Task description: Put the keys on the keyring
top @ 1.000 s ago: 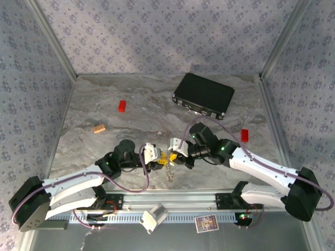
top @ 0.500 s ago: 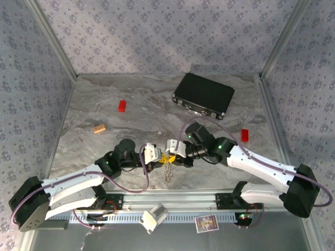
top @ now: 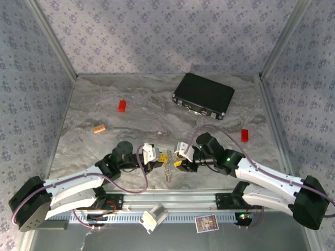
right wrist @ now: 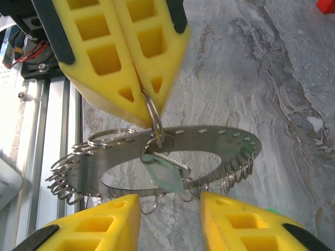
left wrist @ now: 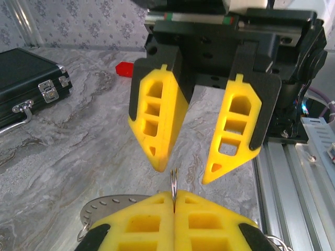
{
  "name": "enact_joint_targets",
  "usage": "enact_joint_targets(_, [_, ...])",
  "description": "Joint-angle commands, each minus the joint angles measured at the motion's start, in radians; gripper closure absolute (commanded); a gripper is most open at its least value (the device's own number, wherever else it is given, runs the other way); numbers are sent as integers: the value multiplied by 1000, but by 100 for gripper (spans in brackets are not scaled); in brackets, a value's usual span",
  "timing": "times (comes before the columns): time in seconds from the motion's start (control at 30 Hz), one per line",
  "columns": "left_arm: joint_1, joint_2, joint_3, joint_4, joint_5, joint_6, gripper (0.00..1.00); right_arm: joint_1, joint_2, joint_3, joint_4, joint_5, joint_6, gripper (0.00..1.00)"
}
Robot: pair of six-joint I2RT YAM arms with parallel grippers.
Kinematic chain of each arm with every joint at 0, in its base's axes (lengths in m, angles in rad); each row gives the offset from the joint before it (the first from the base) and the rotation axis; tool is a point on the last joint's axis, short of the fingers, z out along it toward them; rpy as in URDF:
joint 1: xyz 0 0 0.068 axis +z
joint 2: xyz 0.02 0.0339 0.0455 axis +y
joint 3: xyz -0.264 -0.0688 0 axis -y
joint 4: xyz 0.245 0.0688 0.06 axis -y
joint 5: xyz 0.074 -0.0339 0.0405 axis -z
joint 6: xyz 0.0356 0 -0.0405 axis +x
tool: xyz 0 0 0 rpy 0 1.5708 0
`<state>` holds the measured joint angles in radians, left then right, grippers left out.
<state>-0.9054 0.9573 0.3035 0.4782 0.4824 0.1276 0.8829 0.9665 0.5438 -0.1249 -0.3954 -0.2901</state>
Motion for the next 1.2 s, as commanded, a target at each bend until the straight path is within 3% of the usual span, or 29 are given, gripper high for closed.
enact_joint_targets(0.0, [-6, -13, -12, 82, 6, -28, 100, -2, -9, -30, 104, -4, 67, 62])
enact_joint_targets(0.83, [-7, -26, -14, 94, 69, -29, 100, -12, 127, -53, 250, -68, 6, 46])
enact_joint_targets(0.97, [-7, -29, -15, 96, 63, -29, 100, -17, 144, -52, 265, -113, 5, 48])
enact_joint_targets(1.17, [-8, -32, -17, 93, 37, -23, 100, -28, 160, -39, 228, -158, 10, 58])
